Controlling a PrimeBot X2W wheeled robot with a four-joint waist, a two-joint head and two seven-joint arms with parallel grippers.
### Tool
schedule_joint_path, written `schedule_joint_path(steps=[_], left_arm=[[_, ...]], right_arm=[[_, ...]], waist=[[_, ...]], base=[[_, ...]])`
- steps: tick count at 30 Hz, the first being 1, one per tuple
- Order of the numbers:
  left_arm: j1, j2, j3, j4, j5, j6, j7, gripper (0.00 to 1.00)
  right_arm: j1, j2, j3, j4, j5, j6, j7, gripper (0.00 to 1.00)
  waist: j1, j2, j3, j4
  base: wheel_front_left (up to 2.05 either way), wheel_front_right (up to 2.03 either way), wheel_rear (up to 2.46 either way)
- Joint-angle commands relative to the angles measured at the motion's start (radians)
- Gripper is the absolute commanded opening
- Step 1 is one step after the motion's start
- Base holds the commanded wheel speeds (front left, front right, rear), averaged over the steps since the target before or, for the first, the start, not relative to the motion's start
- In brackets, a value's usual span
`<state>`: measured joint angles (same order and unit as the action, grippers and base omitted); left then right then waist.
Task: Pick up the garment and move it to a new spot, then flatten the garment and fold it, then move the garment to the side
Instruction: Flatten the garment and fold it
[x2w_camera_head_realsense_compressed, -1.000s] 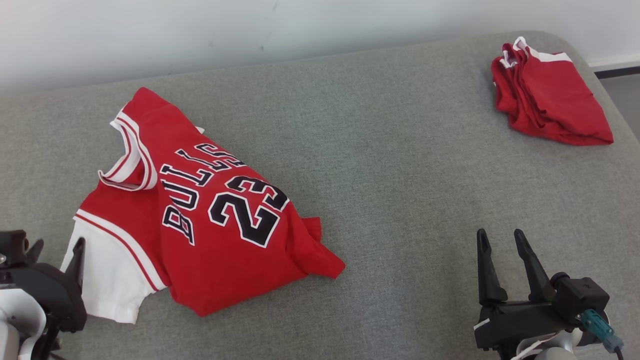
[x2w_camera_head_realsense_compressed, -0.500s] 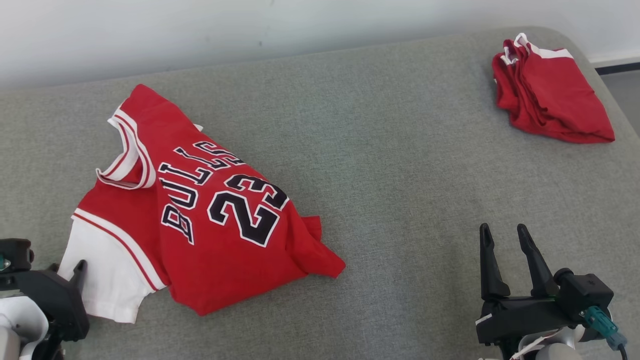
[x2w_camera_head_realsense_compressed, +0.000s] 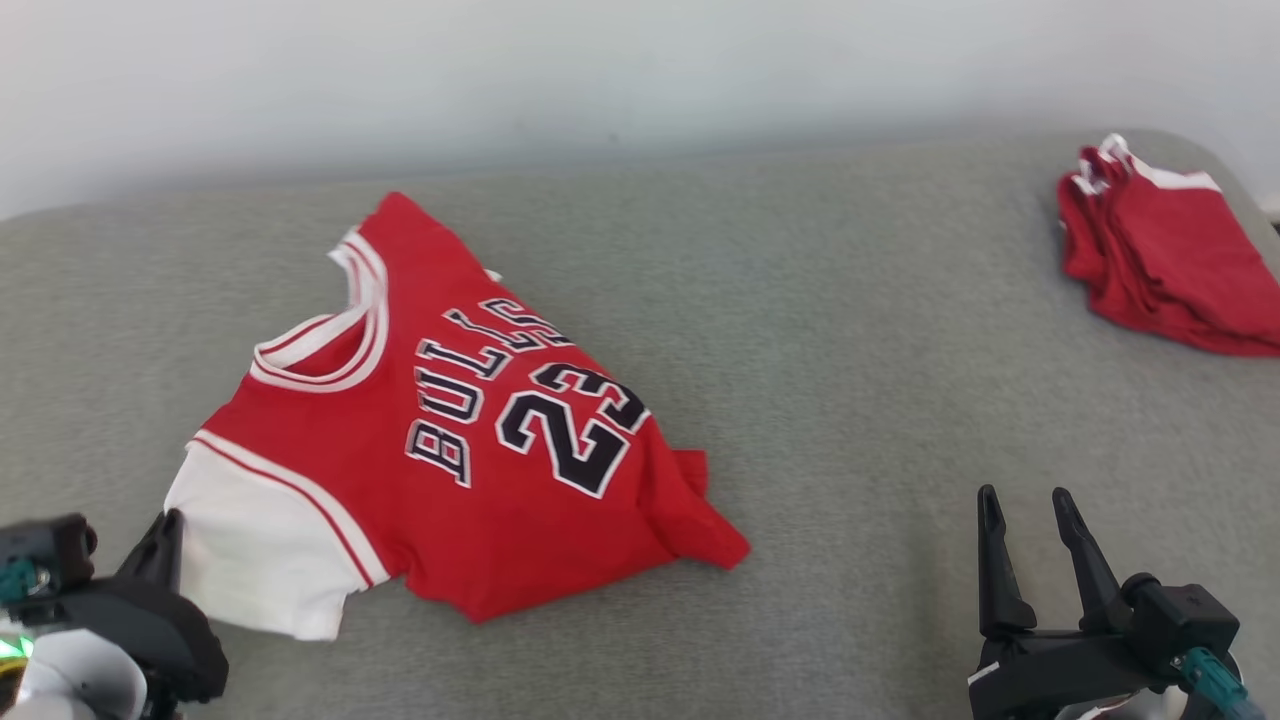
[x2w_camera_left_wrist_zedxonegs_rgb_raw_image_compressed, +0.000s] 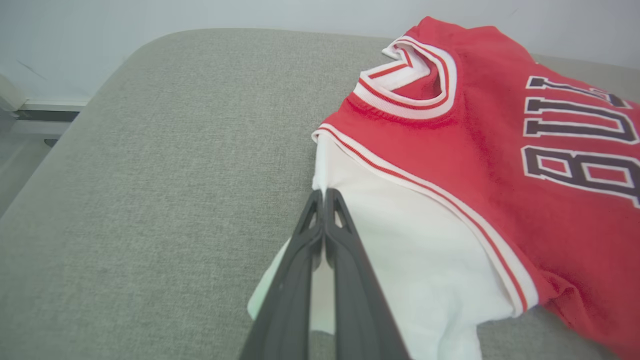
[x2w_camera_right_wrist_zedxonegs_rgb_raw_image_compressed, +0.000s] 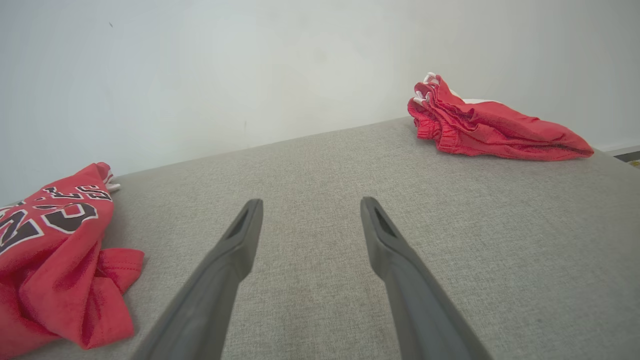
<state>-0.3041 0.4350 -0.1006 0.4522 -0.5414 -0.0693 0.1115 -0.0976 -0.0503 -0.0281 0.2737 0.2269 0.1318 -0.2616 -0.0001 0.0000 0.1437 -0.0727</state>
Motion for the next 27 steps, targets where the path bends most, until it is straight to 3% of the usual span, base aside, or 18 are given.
schedule_joint_path(steps=[1, 12, 19, 20, 21, 22, 27], left_arm=[[0.023, -0.003, 0.009, -0.019, 0.000, 0.012, -0.015, 0.00], [0.297, -0.082, 0.027, -0.277, -0.026, 0.129, -0.045, 0.00], [0.390, -0.118, 0.029, -0.298, -0.049, 0.153, -0.054, 0.00], [0.393, -0.117, 0.023, -0.294, -0.046, 0.150, -0.053, 0.06], [0.391, -0.117, 0.022, -0.295, -0.038, 0.145, -0.070, 0.40], [0.384, -0.121, 0.026, -0.296, -0.035, 0.144, -0.089, 1.00], [0.357, -0.122, 0.021, -0.305, 0.014, 0.132, -0.222, 1.00]], right_arm=[[0.009, 0.000, 0.000, -0.002, -0.007, -0.003, -0.004, 1.00], [0.036, 0.000, -0.012, -0.009, -0.016, -0.003, -0.002, 1.00], [0.037, 0.000, -0.017, -0.014, -0.026, -0.003, 0.012, 1.00], [0.037, 0.000, -0.017, -0.015, -0.027, -0.003, 0.012, 1.00], [0.037, 0.000, -0.015, -0.016, -0.027, -0.003, 0.013, 1.00], [0.038, 0.000, -0.013, -0.018, -0.028, -0.003, 0.017, 1.00], [0.044, 0.000, -0.014, -0.027, -0.033, -0.003, 0.021, 1.00]], waist=[[0.0001, 0.0000, -0.040, 0.050], [0.0001, 0.0000, -0.065, 0.139], [0.0001, 0.0000, -0.074, 0.156], [0.0001, 0.0000, -0.076, 0.155], [0.0001, 0.0000, -0.078, 0.155], [0.0001, 0.0000, -0.080, 0.153], [0.0001, 0.0000, -0.091, 0.138]], base=[[0.00, 0.00, 0.00], [0.00, 0.00, 0.00], [0.00, 0.00, 0.00], [0.00, 0.00, 0.00], [0.00, 0.00, 0.00], [0.00, 0.00, 0.00], [0.00, 0.00, 0.00]])
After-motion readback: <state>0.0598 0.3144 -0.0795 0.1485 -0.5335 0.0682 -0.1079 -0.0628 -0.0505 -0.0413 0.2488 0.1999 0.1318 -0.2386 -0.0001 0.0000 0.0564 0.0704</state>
